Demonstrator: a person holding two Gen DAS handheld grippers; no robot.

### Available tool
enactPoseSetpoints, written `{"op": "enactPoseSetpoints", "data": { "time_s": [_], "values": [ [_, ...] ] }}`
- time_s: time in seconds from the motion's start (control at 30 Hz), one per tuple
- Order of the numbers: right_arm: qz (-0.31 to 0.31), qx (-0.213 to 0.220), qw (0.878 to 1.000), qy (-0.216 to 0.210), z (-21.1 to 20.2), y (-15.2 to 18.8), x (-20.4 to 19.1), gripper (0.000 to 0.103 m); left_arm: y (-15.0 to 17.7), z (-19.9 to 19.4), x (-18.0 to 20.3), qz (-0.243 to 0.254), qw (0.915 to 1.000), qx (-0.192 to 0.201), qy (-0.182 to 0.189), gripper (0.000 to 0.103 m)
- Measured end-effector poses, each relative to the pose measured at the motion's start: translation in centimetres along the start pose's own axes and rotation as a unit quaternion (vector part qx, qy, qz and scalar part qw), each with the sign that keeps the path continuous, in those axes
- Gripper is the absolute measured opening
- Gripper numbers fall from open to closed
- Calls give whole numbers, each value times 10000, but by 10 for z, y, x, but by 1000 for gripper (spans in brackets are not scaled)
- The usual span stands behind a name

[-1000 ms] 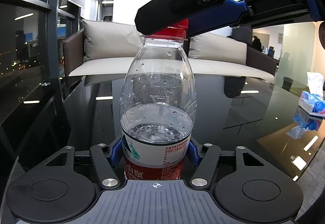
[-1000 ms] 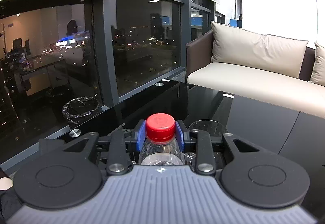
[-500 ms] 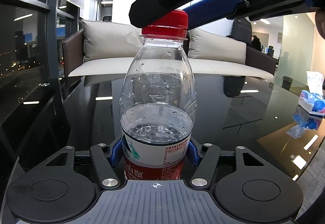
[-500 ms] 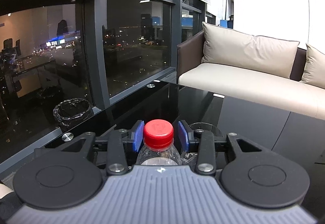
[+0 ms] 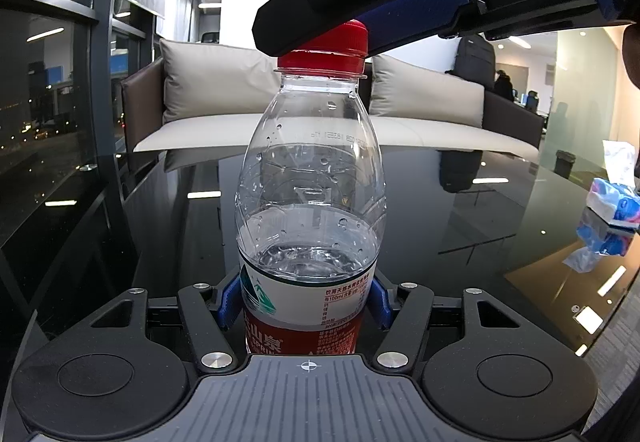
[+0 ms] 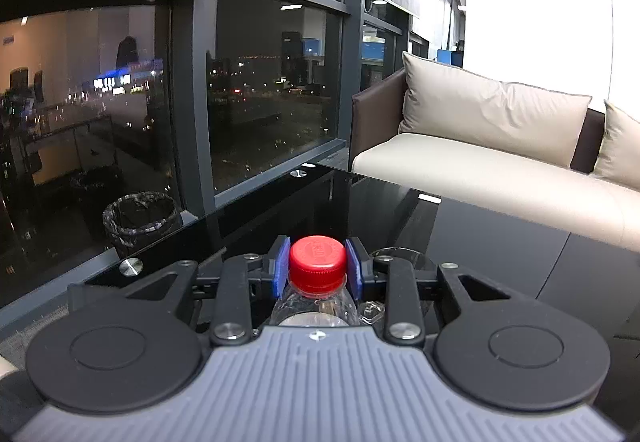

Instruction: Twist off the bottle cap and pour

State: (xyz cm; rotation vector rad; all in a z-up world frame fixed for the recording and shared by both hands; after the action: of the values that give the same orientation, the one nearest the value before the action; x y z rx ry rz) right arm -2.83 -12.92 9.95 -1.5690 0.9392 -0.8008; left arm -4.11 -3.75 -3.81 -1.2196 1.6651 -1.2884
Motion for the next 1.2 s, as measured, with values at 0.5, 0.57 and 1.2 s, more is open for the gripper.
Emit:
{"op": "enactPoseSetpoints", "data": {
  "time_s": [0.5,0.57,1.2],
  "values": [
    [-93,83,9989,-460,1,1,11,31,1,-3,1,23,10000,28,47,56],
    [-123,142,9977,-648,2,1,14,31,1,-4,0,20,10000,31,46,56],
    [14,388,9684,-2462,20,-6,68,31,4,-6,0,42,9999,129,96,55]
  ]
}}
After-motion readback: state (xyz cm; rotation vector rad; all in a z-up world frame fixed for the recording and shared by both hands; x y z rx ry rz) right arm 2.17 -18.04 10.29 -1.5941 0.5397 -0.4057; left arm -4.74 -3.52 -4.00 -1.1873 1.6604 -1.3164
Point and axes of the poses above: each gripper's, at about its wrist camera, not at the fingertips, and z roughly the way its jaws point, x to its right, y to its underside, the point moved 4 cm from there along z, roughly the way its jaws point, and after that the axes turned 11 degrees about x, right-handed, at the moved point
